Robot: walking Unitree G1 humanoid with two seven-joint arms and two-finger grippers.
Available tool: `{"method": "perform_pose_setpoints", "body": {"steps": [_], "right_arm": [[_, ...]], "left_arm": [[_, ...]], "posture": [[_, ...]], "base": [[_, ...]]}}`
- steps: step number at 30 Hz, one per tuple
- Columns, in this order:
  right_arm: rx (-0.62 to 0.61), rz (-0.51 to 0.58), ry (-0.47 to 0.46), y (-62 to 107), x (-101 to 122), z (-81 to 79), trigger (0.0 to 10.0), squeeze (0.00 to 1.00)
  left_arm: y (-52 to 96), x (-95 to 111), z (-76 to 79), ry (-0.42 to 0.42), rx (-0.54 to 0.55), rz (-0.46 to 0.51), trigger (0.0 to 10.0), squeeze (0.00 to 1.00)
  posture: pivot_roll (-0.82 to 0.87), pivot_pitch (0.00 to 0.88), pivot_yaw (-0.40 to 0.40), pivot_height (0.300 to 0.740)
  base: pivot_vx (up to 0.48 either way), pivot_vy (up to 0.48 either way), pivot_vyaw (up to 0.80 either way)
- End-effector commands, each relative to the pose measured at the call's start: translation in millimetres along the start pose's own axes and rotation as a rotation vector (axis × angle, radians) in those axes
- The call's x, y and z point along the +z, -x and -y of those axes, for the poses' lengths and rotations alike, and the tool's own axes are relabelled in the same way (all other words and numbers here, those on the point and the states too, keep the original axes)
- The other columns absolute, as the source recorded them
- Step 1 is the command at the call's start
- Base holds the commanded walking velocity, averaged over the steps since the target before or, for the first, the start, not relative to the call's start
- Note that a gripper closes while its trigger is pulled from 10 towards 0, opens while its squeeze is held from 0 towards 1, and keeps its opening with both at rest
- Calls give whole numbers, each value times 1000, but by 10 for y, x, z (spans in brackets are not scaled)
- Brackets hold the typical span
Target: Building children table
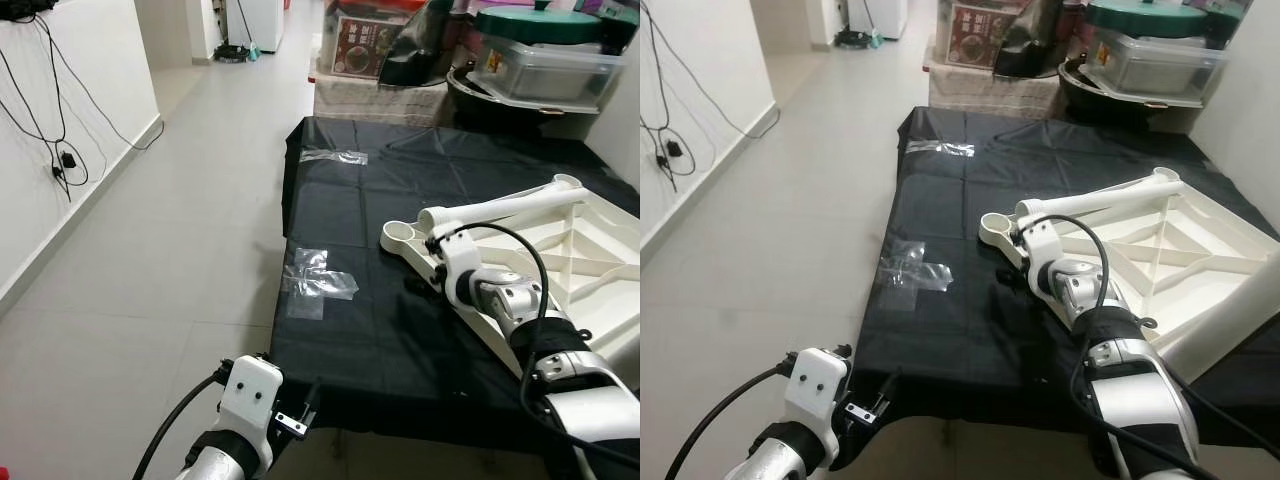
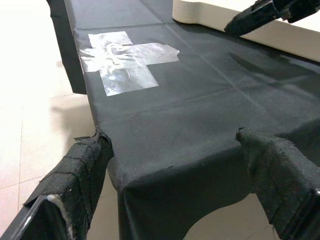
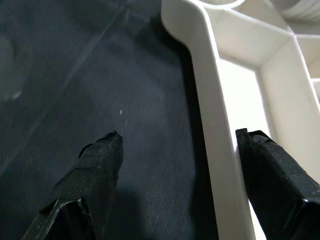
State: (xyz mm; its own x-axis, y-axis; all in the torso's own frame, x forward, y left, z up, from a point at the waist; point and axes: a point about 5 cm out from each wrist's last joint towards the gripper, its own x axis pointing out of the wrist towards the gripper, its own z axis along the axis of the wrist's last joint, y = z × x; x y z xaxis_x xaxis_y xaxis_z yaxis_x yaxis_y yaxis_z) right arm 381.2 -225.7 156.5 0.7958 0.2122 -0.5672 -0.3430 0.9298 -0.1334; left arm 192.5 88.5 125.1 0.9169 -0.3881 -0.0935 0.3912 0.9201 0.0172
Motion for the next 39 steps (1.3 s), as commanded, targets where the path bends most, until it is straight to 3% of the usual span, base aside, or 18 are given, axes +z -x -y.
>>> {"method": "perform_pose_setpoints", "body": {"steps": [1, 4, 5, 7, 8, 18, 22, 30, 32, 33, 36, 38, 39], "right_arm": [[22, -53, 20, -14, -75, -5, 10000, 0], [24, -91, 46, -25, -136, 4, 10000, 0], [44, -117, 66, -25, -171, 10, 4627, 0], [53, -126, 73, -22, -180, 14, 4627, 0], [72, -139, 93, -15, -188, 16, 0, 0], [141, -110, 183, 14, -56, 21, 0, 0], [278, -46, 239, 38, 115, -70, 0, 0], [372, -34, 299, 50, 136, -135, 0, 0], [445, -41, 342, 60, 114, -183, 0, 0], [552, -61, 420, 84, 59, -254, 0, 0], [638, -88, 493, 108, -3, -310, 0, 0], [784, -160, 633, 185, -140, -355, 0, 0], [784, -160, 633, 185, -140, -355, 0, 0]], "left_arm": [[9, -5, 21, 8, -1, -10, 10000, 0], [6, 2, 19, 8, 2, -8, 10000, 0], [5, 6, 18, 8, 5, -7, 10000, 0], [5, 7, 19, 8, 5, -7, 10000, 0], [3, 6, 19, 8, 5, -9, 10000, 0], [-9, 12, 17, 8, 8, -9, 10000, 0], [-16, 14, 11, 5, 11, -7, 10000, 0], [-20, 11, 8, 5, 11, -8, 10000, 0], [-23, 7, 7, 5, 10, -10, 10000, 0], [-27, 5, 4, 5, 10, -11, 10000, 0], [-33, 2, 2, 3, 10, -11, 10000, 0], [-43, -4, -3, 2, 11, -12, 10000, 0], [-43, -4, -3, 2, 11, -12, 10000, 0]], "posture": [[57, 134, -80, 740], [56, 136, -82, 740], [55, 135, -85, 740], [55, 135, -85, 740], [52, 136, -82, 740], [50, 134, -90, 740], [48, 130, -88, 740], [46, 126, -86, 740], [48, 127, -87, 740], [47, 125, -84, 740], [48, 122, -85, 740], [46, 120, -86, 740], [46, 120, -86, 740]], "base": [[0, 0, 0], [0, 0, 0], [0, 0, 0], [0, 0, 0], [0, 0, 0], [0, 0, 0], [0, 0, 0], [0, 0, 0], [0, 0, 0], [0, 0, 0], [0, 0, 0], [0, 0, 0], [0, 0, 0]]}}
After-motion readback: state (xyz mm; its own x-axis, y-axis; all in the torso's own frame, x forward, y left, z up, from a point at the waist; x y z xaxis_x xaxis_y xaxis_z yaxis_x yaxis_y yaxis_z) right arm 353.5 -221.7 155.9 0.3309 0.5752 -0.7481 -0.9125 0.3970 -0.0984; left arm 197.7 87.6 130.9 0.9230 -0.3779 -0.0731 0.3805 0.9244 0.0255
